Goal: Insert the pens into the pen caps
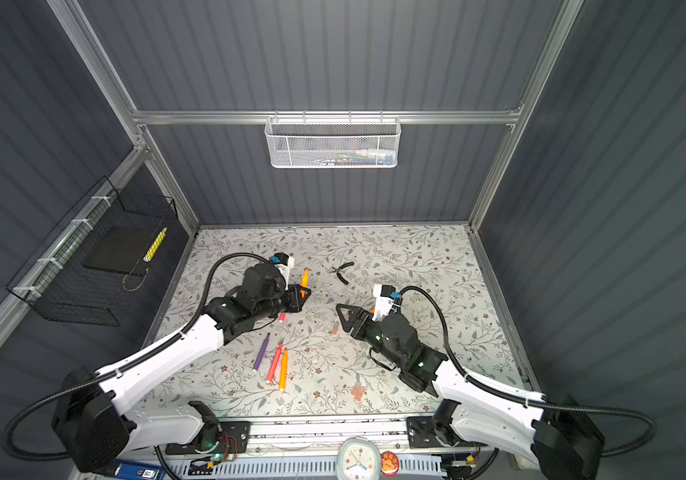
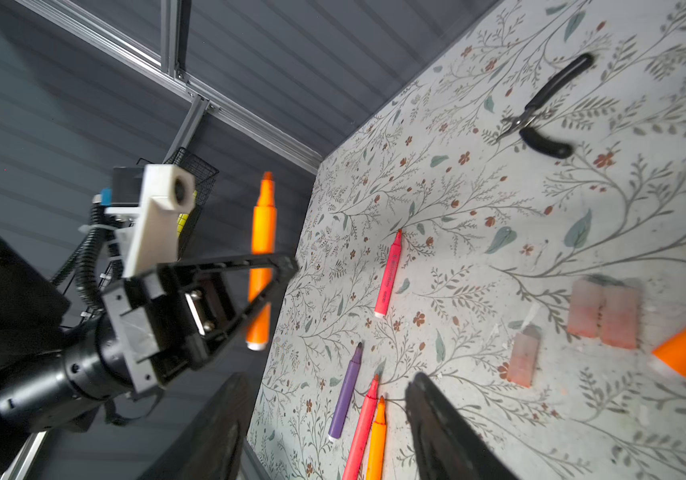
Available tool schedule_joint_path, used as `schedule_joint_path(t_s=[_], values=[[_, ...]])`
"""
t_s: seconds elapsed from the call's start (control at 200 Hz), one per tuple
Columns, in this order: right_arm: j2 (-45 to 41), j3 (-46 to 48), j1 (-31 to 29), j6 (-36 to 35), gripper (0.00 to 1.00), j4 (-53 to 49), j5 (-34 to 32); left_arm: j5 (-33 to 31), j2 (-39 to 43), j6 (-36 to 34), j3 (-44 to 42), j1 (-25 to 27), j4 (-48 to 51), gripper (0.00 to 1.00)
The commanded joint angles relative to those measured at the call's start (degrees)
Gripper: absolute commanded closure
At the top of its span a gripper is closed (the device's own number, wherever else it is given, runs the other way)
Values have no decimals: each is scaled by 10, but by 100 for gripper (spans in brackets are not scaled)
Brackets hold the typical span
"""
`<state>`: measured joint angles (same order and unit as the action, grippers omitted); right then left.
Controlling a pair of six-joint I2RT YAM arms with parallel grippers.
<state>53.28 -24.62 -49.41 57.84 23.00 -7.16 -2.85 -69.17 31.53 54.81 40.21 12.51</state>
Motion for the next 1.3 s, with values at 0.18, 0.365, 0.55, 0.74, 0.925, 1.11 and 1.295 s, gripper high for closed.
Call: schedule_joint_path(t_s=[0.18,0.365,0.55,0.74,0.925,1.11,1.295], values=[[23,-30,-3,-27,36,-180,-75,-153,103,-22,-165,7,-93,100],[195,-146,-9,-57,42,-237,-35,-133,114,-36,-170,7,-115,100],[348,-281,-22,-95,45,-347,-74,-118,141,-35,-196,7,-134,100],[464,-410,-23,-123,50,-450,-105,-123,142,-35,-199,6,-133,100],[514,-425,-27,-112,52,-476,-110,-111,135,-37,-196,6,-131,100],[534,-426,-27,-105,56,-489,-117,-90,133,-42,-201,7,-147,100],[551,-423,-27,-104,59,-481,-104,-93,126,-41,-199,7,-145,100]])
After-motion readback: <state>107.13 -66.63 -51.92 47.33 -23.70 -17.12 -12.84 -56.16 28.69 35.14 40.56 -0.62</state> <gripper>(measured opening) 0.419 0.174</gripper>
